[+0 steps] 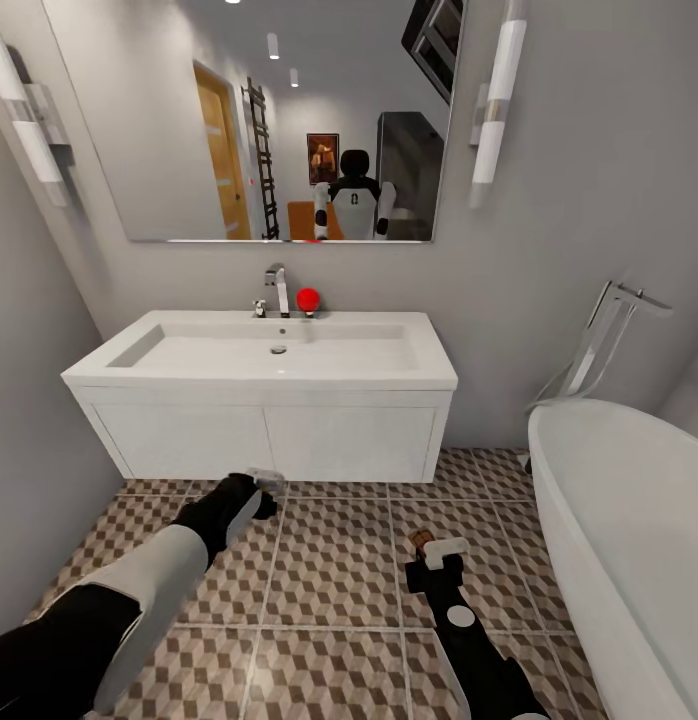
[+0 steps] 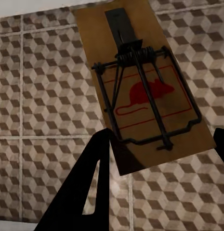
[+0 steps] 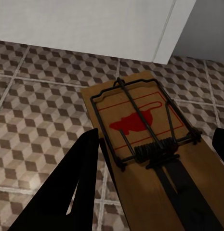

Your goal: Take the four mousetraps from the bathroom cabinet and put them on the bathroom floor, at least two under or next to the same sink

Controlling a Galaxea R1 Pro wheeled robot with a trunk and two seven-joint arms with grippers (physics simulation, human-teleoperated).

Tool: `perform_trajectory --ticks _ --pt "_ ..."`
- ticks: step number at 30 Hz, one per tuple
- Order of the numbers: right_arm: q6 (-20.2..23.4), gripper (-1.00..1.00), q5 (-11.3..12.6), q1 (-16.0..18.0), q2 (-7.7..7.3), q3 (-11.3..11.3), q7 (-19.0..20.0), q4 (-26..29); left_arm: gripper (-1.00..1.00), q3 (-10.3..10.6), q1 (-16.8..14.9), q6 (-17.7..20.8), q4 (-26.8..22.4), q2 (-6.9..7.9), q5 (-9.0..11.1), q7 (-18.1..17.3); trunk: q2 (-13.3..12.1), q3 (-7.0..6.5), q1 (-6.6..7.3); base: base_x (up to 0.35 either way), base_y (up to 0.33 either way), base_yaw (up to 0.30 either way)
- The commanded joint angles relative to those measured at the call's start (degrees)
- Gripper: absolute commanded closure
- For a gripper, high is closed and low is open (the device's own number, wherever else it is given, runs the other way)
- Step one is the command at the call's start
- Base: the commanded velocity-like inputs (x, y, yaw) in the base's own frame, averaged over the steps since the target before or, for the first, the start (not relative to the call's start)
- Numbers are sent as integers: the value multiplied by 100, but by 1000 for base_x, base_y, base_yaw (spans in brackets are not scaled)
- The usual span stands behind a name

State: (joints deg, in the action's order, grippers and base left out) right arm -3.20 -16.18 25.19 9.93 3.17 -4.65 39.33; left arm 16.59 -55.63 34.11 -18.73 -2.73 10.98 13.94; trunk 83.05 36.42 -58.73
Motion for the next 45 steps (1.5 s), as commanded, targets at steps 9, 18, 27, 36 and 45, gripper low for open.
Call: perform_trajectory --ticks 9,18,27,36,45 --pt "-18 100 -52 4 7 23 -10 -7 100 -4 -946 2006 -1612 168 54 225 3 6 0 0 0 0" --pt "-15 100 -52 4 7 20 -10 -7 100 -107 -1098 691 418 -154 126 187 3 6 0 0 0 0" --pt "-16 100 -275 4 7 23 -17 -13 100 -89 -1011 279 728 -112 132 73 3 6 0 0 0 0" --pt "35 100 -377 4 7 25 -24 -8 100 -79 -399 -972 844 -54 130 -250 3 6 0 0 0 0" --pt "1420 100 -375 656 7 25 -41 130 100 -82 -231 -1456 872 -60 132 -274 3 6 0 0 0 0"
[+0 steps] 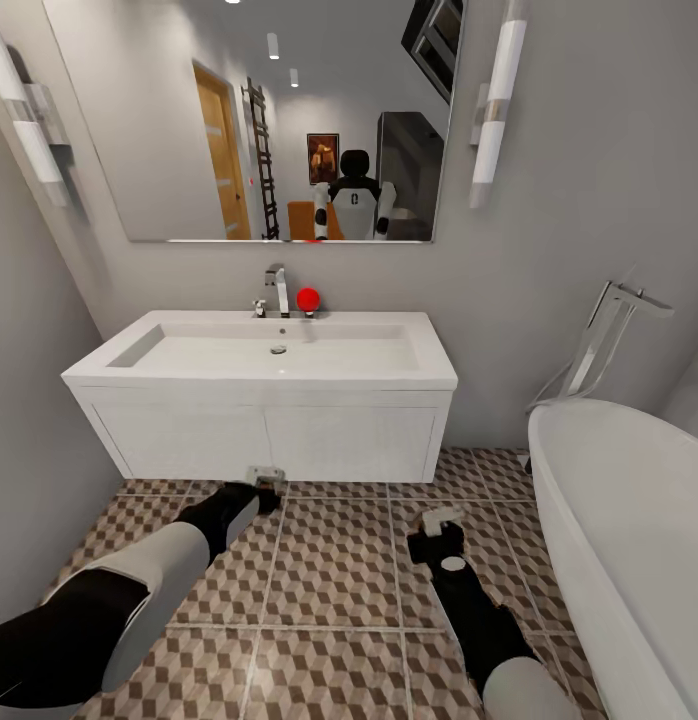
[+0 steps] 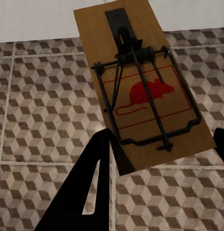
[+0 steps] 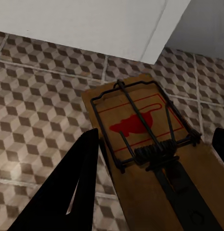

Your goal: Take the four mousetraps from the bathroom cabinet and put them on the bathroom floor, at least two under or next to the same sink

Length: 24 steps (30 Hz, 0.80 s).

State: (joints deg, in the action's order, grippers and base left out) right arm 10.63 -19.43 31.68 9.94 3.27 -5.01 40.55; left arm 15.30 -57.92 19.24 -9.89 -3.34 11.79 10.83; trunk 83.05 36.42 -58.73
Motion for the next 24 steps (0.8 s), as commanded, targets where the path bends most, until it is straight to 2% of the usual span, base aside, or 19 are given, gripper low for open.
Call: perform_trajectory --ticks 1,3,6,8,15,19,24 --pt "280 100 -48 235 6 16 -15 13 100 46 2 -72 -30 1 51 39 3 6 0 0 0 0" --pt "693 100 -40 698 6 18 -53 -2 100 44 6 -212 -48 1 51 46 3 6 0 0 0 0" --pt "975 100 -31 1191 6 26 -88 -66 100 43 8 -283 -43 1 51 49 3 6 0 0 0 0" --pt "1037 100 -25 1345 6 33 -97 -119 100 43 8 -303 -33 1 51 50 3 6 0 0 0 0" --pt "862 100 189 1493 6 49 -97 -377 100 43 15 -362 20 -22 58 44 3 6 0 0 0 0" --pt "572 100 269 1504 6 51 -100 -560 100 43 65 -701 180 -29 60 47 3 6 0 0 0 0" --pt "477 100 288 1507 6 40 -102 -612 100 42 86 -976 399 -22 60 51 3 6 0 0 0 0"
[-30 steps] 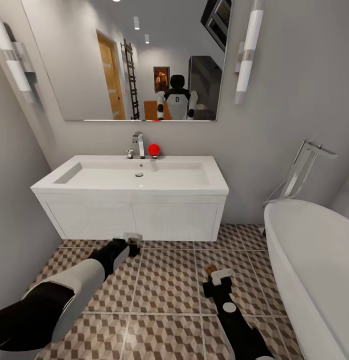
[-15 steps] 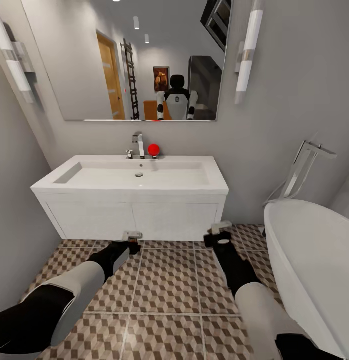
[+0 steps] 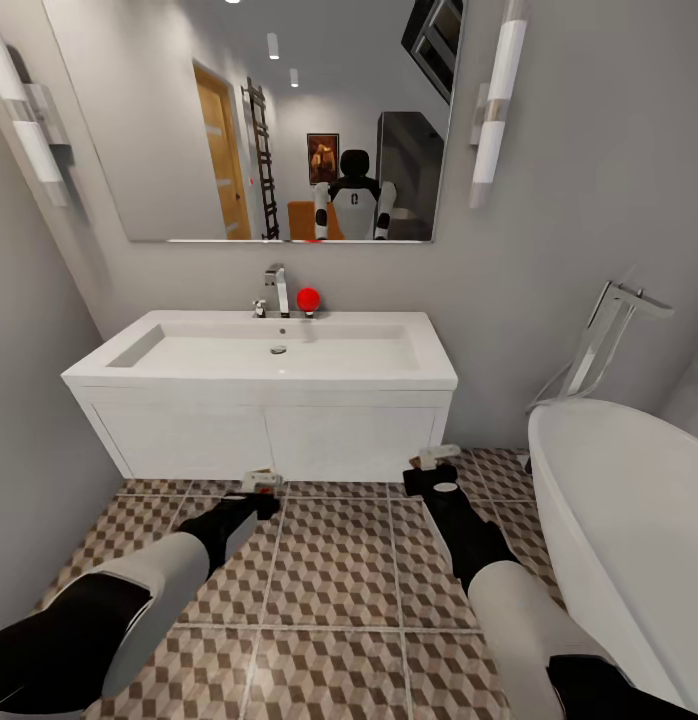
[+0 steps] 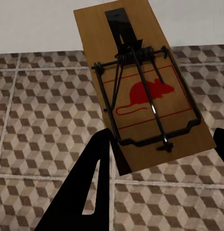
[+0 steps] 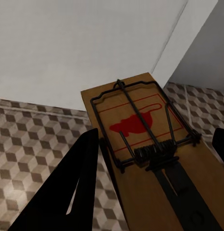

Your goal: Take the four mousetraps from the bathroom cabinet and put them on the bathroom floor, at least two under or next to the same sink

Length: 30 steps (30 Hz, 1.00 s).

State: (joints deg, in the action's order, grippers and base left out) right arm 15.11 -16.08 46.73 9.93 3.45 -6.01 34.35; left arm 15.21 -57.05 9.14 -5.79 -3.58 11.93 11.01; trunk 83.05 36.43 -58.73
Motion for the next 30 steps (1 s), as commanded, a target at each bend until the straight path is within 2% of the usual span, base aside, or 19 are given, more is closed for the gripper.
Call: perform_trajectory --ticks 1,30 --pt "26 100 -46 3 7 19 0 6 100 52 -1 22 2 3 46 33 3 5 0 0 0 0" --pt "7 100 -57 3 7 -21 45 73 100 52 9 0 90 -53 46 26 3 5 0 0 0 0"
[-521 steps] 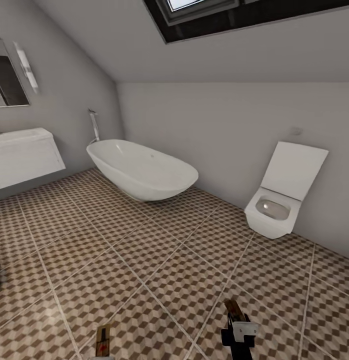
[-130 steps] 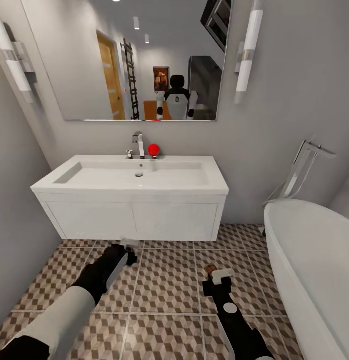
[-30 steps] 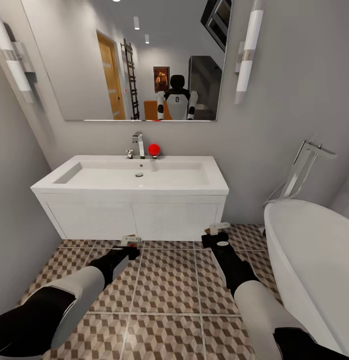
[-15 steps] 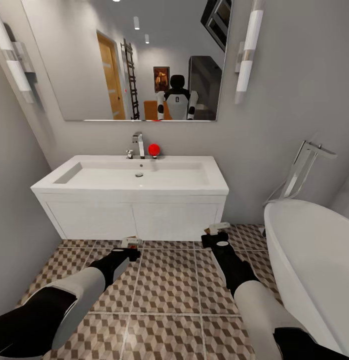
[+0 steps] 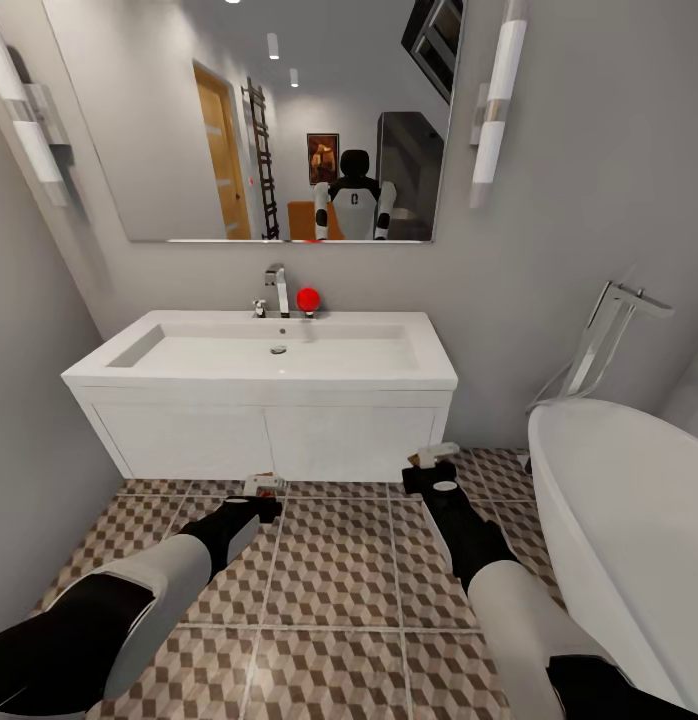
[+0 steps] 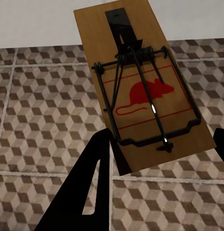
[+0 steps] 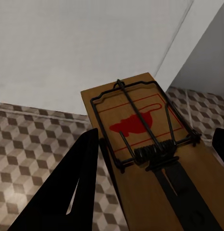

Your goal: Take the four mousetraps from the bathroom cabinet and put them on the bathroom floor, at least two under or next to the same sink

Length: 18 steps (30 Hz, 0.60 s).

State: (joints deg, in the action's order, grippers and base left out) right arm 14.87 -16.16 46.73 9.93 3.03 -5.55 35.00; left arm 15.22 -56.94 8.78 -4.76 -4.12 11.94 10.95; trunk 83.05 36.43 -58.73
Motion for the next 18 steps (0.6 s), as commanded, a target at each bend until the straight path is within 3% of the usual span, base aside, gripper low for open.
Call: perform_trajectory --ticks 1,5,18 --pt "29 100 -50 2 7 20 -1 11 100 51 -1 36 -13 0 45 32 3 5 0 0 0 0" --pt "25 100 -53 2 7 15 1 28 100 51 -1 36 -8 6 45 38 83 48 -44 0 0 0" --pt "24 100 -54 2 7 18 1 34 100 51 -1 36 -7 8 45 39 604 387 -329 0 0 0"
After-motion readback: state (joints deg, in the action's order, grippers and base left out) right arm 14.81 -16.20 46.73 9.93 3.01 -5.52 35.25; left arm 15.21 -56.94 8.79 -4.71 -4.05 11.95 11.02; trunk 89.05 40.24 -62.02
